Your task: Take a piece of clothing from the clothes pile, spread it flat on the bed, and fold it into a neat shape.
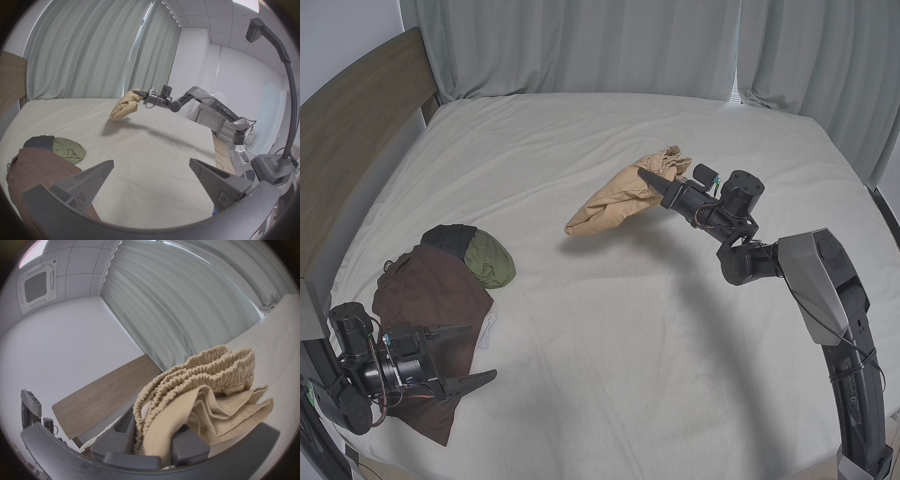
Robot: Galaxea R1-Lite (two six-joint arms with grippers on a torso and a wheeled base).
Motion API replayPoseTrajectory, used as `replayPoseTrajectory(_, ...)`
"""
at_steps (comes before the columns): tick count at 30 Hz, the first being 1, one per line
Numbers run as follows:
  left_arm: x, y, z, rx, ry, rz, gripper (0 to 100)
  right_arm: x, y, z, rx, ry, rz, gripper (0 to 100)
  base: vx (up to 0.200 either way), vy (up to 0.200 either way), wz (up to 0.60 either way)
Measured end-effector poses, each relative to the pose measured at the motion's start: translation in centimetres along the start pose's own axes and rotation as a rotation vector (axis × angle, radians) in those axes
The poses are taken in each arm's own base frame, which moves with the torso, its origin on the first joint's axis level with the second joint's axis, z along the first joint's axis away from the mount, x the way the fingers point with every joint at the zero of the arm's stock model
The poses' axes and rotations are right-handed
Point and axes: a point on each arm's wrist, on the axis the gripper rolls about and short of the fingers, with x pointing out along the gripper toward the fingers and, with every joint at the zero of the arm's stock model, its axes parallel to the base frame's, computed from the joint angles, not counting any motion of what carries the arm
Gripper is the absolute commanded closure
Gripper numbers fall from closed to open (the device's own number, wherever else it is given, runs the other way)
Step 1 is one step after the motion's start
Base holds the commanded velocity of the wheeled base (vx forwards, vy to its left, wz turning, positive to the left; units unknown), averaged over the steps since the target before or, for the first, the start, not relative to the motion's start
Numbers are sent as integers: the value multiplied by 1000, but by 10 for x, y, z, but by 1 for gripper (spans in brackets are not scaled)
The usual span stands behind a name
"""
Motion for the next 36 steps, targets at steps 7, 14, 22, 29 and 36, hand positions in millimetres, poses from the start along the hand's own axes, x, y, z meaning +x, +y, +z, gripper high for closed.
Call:
replayPoseTrajectory(7, 0, 0, 0, 0, 0, 1, 0, -14, -24, -40, 36, 60, -51, 100, 0, 0, 0)
replayPoseTrajectory(14, 0, 0, 0, 0, 0, 1, 0, -44, -32, -74, 89, 139, -112, 100, 0, 0, 0)
replayPoseTrajectory(22, 1, -2, -1, -5, 4, -9, 0, -80, -34, -86, 90, 140, -147, 100, 0, 0, 0)
replayPoseTrajectory(29, 2, -4, -2, -10, 9, -16, 0, -97, -38, -96, 99, 151, -172, 100, 0, 0, 0)
replayPoseTrajectory(36, 2, -4, -2, -10, 9, -16, 0, -101, -41, -105, 104, 158, -177, 100, 0, 0, 0)
